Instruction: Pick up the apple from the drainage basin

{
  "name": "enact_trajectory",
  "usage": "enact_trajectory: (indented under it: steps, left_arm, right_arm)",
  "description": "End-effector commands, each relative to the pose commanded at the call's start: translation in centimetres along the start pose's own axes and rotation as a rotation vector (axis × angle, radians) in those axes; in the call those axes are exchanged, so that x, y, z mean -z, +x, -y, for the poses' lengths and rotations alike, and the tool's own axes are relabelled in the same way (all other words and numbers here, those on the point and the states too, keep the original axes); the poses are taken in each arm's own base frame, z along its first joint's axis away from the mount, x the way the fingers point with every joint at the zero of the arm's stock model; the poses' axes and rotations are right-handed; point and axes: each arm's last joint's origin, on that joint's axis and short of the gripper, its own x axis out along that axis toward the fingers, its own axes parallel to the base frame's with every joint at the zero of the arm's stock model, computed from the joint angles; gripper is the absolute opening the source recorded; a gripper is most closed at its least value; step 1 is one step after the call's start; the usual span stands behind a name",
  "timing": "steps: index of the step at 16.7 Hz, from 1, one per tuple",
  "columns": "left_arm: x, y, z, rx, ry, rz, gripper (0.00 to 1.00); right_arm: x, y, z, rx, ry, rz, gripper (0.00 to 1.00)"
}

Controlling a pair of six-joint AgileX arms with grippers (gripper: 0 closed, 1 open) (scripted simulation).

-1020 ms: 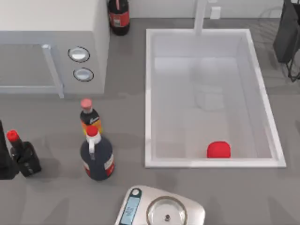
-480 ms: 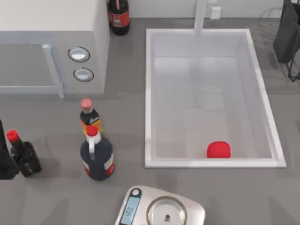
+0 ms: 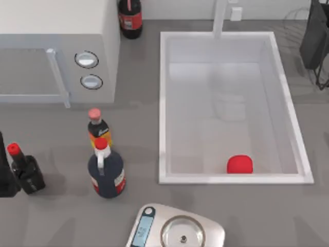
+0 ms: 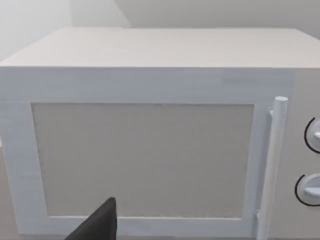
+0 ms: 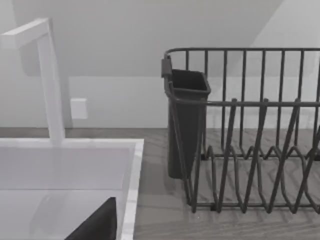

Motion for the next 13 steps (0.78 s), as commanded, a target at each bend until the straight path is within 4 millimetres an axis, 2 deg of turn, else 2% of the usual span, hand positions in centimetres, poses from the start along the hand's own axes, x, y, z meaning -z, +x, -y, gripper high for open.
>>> enact_trajectory:
  steps: [8,10,13]
  left_arm:
    - [0.0,0.0,0.0,0.000,0.000,0.000,1.00]
    - [0.0,0.0,0.0,0.000,0.000,0.000,1.00]
    - [0.0,0.0,0.0,0.000,0.000,0.000,1.00]
  right_arm:
    - [-0.2,0.0,0.0,-0.003,0.003,-0.007,1.00]
    - [-1.1,0.1,-0.2,-0.017,0.017,-0.044,1.00]
    - [-3.4,0.7,-0.7,-0.053,0.055,-0.162,1.00]
